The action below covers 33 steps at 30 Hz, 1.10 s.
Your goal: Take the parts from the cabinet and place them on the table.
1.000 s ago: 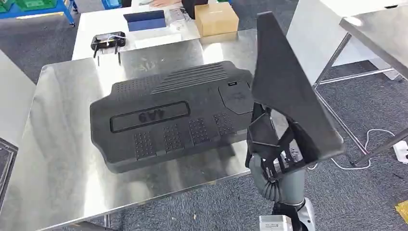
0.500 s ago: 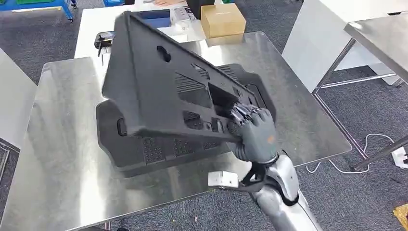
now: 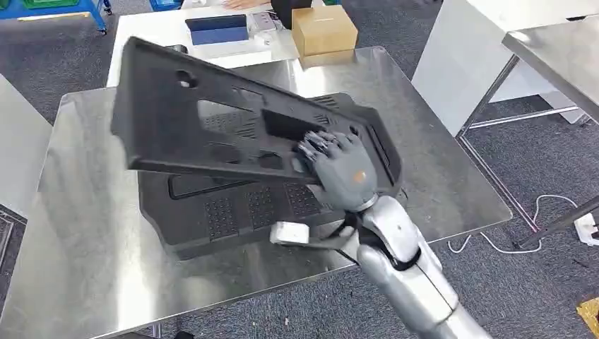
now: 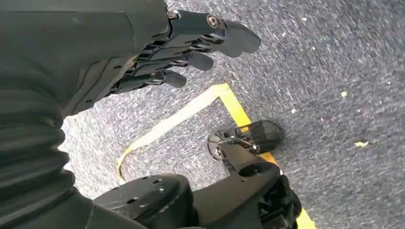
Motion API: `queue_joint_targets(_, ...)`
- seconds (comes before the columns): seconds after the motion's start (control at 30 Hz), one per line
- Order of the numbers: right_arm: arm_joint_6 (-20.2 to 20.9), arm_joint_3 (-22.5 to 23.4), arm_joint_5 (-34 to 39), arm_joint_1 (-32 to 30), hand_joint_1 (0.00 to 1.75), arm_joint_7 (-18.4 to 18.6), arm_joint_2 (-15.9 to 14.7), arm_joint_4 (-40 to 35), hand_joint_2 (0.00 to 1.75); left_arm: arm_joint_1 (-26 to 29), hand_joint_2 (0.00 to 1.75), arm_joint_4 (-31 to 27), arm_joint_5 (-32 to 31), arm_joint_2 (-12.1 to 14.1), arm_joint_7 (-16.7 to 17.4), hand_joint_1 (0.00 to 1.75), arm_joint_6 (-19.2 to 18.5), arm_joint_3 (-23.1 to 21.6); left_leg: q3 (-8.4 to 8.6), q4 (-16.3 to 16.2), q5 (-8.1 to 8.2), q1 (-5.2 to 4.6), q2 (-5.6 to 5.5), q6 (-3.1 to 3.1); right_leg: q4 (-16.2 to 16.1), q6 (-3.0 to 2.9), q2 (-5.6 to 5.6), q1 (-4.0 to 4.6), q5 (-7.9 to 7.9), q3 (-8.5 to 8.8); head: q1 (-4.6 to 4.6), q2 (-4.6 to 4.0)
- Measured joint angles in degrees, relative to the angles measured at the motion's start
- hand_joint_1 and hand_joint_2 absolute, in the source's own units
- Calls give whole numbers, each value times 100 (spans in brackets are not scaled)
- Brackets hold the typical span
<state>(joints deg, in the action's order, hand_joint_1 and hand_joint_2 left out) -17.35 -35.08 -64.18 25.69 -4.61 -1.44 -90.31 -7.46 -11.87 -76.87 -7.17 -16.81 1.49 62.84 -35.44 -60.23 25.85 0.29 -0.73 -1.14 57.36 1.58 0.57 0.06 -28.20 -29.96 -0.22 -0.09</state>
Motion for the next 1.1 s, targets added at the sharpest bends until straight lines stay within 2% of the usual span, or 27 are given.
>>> queue_joint_targets(0.13,102,-414,-423,714,175,46,181,944,175,-109,175,0,-85,-22,81,0,-11,-151,2,0,-4,17,-13,3,1,0,-7,9,0,6,0,0)
queue_joint_targets(0.33,107,-681,-321,1274,175,-177,356,2499,175,-145,175,0,-98,-28,135,0,-9,-295,-2,0,-4,15,-19,3,2,0,-13,8,0,4,0,0)
queue_joint_targets(0.67,109,-815,-316,1476,175,-175,437,3226,175,-154,175,0,-100,-28,201,0,-15,-378,-4,0,-3,13,-19,2,0,0,-13,7,0,1,0,0)
queue_joint_targets(0.97,-271,-837,-614,1840,175,-271,540,4651,175,-195,175,0,-98,-28,275,0,-11,-557,-3,0,-4,15,-19,2,1,1,-13,7,1,3,0,0)
queue_joint_targets(1.1,-374,-854,-707,1866,175,-107,594,5108,175,-205,175,0,-70,-22,277,0,9,-614,-3,-1,-4,15,-19,2,0,1,-14,7,1,-1,-2,0)
